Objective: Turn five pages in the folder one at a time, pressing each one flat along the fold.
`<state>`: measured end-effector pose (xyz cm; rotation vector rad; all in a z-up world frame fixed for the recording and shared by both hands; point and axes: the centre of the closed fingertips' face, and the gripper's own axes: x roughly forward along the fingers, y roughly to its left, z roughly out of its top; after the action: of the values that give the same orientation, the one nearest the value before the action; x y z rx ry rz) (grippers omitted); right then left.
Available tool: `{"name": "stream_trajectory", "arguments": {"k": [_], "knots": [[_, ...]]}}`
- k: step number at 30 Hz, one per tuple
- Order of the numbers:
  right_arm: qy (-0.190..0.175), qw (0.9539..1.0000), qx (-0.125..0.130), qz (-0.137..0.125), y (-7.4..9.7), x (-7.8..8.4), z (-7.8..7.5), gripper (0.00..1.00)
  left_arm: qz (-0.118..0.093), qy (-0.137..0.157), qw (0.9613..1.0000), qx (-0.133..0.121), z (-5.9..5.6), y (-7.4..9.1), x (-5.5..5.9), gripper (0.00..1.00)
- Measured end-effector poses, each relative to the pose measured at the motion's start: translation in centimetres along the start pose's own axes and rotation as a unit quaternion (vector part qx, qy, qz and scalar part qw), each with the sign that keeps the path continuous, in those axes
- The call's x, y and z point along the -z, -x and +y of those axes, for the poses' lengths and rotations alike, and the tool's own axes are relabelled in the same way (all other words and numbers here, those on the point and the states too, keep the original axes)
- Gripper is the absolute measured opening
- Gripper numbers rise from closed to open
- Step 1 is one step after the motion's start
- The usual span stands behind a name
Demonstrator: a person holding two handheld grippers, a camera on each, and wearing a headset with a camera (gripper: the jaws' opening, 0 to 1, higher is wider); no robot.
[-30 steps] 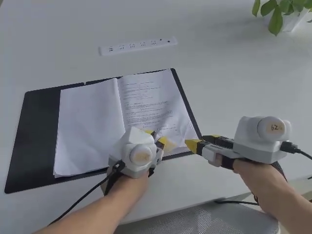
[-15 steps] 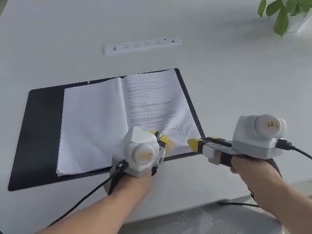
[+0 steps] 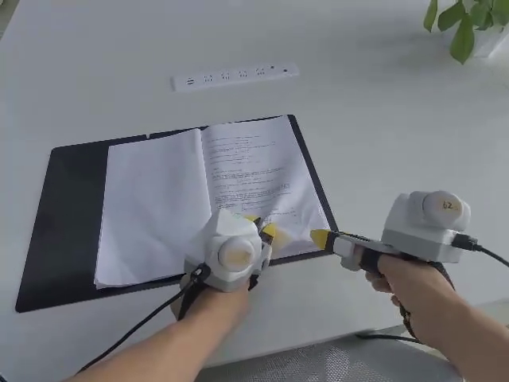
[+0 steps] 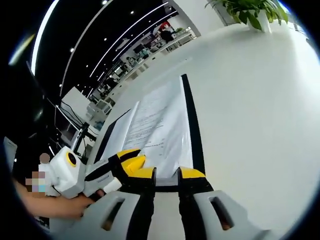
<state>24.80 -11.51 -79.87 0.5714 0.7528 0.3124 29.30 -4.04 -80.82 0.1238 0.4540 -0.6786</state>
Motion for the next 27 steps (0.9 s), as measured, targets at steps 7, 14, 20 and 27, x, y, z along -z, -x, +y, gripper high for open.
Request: {"name": "stream_trajectory", "arguments": {"k": [7,14,20,27], "knots": [[0.004,0.9999,0.011,-0.004,0.0,-0.1,-0.6,0.02,0.001,0.002,1.0000,0.001,0.0,0.0,0.0,0.11],[0.004,0.9999,0.006,-0.010,0.1,-0.3,-0.1,0.00,0.005,0.010,0.9999,0.003,0.0,0.0,0.0,0.11],[0.007,0.9998,-0.001,-0.018,0.7,-0.8,0.3,0.00,0.016,0.048,0.9985,0.020,0.2,0.2,-0.3,0.11],[0.023,0.9986,-0.024,-0.041,1.7,-2.0,2.2,0.00,0.020,0.068,0.9971,0.029,1.0,2.0,-0.6,0.14]]}}
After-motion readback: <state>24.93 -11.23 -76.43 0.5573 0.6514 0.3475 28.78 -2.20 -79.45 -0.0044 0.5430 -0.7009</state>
